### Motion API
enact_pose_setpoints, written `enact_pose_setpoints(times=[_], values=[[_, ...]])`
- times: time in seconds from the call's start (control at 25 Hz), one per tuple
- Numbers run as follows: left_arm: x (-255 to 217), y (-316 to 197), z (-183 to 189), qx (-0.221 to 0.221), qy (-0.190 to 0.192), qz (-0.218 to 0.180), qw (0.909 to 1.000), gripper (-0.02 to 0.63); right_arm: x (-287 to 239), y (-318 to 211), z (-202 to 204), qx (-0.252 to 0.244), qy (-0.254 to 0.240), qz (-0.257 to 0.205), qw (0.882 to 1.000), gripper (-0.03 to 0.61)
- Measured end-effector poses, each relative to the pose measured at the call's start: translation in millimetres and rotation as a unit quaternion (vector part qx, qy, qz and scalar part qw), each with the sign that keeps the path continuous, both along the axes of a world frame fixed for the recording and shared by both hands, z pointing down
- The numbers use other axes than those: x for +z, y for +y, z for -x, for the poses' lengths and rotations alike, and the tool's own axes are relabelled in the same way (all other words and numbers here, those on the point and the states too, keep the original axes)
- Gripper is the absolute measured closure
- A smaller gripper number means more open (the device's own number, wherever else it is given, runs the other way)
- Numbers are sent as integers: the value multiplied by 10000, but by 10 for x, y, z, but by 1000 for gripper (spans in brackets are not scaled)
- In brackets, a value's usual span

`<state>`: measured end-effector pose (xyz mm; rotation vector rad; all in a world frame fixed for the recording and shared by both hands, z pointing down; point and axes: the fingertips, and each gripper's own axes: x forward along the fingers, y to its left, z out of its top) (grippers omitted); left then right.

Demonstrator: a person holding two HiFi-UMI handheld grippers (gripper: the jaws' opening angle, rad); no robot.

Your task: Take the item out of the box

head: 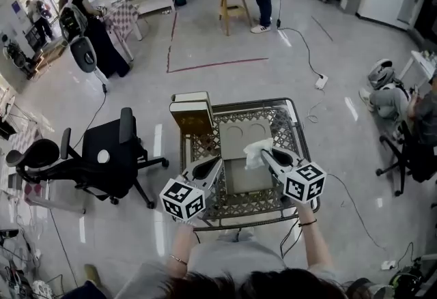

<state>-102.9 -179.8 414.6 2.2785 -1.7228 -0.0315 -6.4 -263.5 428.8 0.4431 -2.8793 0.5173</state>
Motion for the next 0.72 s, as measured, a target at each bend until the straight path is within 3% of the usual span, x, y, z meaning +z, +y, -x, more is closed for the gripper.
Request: enact_pose_setpoints(times=[0.72], values=[[-950, 90, 134, -374, -337, -1162, 9920, 597, -915, -126, -405, 613, -734, -1286, 9871, 509]])
